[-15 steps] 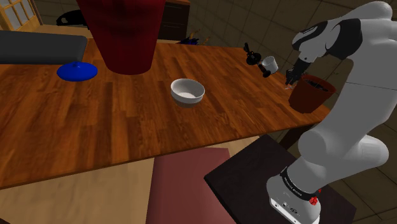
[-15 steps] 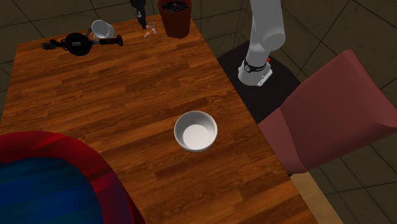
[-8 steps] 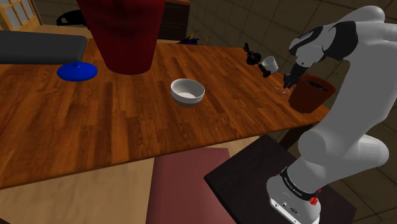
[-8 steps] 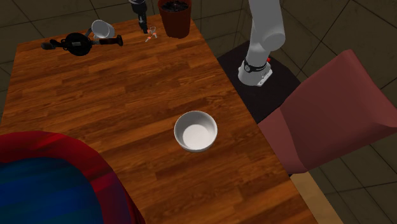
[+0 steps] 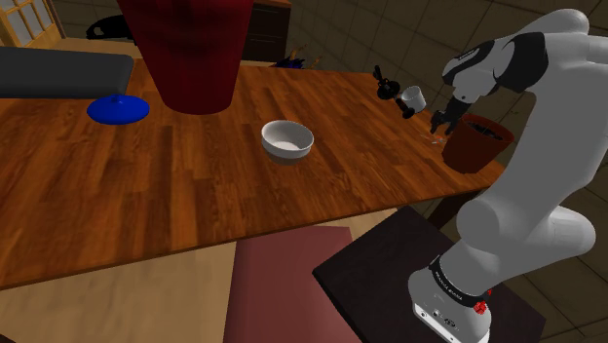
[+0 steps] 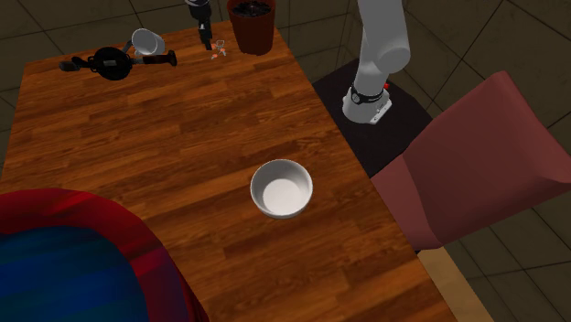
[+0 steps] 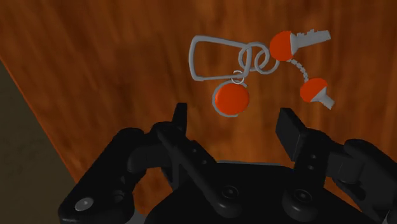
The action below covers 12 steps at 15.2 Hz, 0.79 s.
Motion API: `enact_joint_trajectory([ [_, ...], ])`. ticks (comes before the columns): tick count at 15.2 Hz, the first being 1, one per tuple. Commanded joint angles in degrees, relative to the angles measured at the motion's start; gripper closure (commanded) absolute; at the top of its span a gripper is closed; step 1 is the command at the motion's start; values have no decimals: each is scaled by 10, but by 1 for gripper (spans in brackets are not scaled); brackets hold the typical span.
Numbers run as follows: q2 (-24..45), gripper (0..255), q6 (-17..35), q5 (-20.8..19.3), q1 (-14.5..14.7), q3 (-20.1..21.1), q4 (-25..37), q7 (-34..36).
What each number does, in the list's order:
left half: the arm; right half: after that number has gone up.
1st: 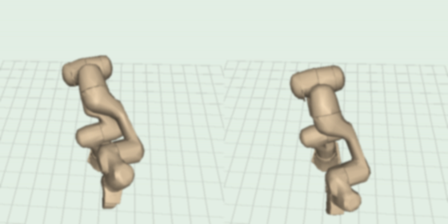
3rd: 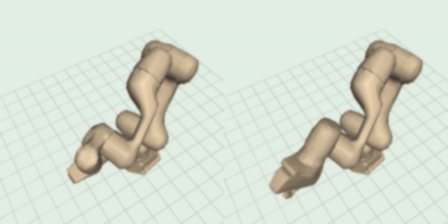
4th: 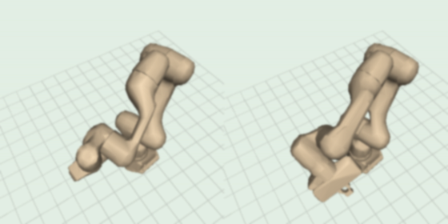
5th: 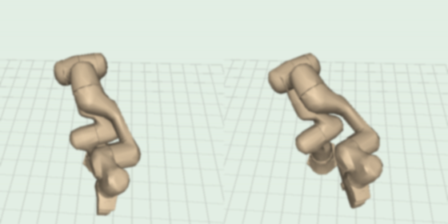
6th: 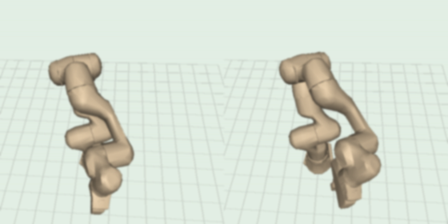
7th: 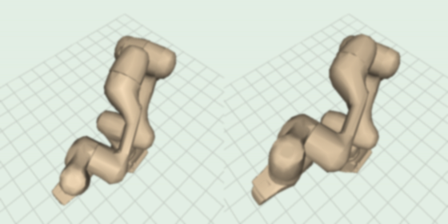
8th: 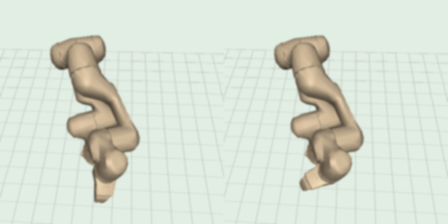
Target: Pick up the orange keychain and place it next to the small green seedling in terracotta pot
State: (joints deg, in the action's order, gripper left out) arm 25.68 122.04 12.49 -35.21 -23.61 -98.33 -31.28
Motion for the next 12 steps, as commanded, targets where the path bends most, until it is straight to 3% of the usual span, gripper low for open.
enact_joint_trajectory([
  [1, 0, 0, 0, 0, 0, 0, 0, 0],
  [4, 0, 0, 0, 0, 0, 0, 0, 0],
  [8, -30, 0, -59, -16, 4, -8, 32, 10],
  [12, -30, 0, -59, -16, 4, -8, 32, 10],
])
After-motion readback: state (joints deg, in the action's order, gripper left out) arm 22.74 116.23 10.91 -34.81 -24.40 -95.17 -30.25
